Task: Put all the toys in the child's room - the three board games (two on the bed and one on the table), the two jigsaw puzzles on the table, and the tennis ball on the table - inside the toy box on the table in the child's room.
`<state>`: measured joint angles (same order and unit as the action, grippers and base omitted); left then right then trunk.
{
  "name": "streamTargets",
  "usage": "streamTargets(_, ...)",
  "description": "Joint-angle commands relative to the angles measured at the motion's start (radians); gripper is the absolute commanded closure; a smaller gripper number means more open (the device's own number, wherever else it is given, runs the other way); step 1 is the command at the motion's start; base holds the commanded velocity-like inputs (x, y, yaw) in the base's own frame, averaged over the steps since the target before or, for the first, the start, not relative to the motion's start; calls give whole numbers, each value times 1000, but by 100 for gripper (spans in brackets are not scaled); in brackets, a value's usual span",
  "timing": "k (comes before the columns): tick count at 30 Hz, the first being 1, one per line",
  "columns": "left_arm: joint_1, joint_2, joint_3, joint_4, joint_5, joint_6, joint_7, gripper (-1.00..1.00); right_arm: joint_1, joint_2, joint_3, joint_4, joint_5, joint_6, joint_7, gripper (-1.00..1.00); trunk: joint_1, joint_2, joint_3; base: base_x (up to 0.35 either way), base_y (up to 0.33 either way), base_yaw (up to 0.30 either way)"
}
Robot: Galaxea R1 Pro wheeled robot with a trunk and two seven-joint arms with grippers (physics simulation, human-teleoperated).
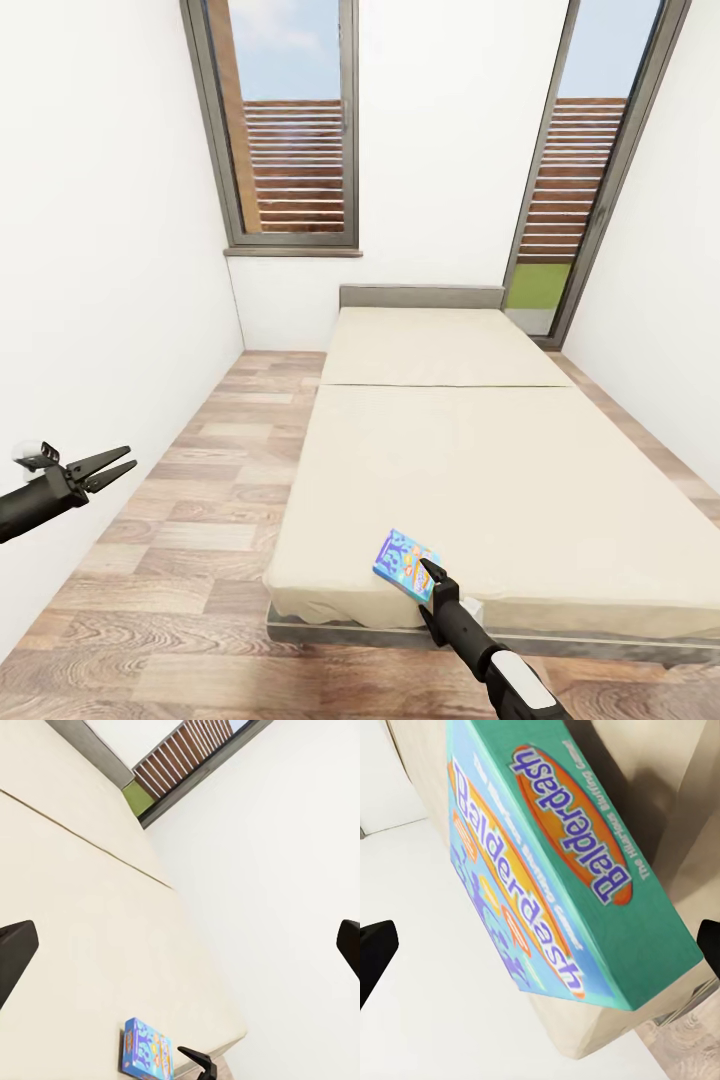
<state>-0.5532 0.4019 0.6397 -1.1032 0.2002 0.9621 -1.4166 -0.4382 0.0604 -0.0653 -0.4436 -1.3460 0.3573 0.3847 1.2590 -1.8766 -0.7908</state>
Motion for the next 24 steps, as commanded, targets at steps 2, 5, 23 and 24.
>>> streamTargets(2,-1,0,0,0,1,10,-4,-100,-1,1,-7,0,-5,9,0,-100,0,0,-1,0,0,0)
streamTargets(5,-1,0,0,0,1,10,-4,-100,-1,1,-7,0,-5,9,0,-100,0,0,-1,0,0,0)
streamTargets(23,-1,0,0,0,1,12,-1,-100,-1,1,-7,0,-5,9,0,100,0,0,-1,21,0,0)
streamTargets(24,-1,0,-1,0,1,12,-1,-100,-1,1,-7,0,-5,9,0,100,0,0,-1,0,0,0)
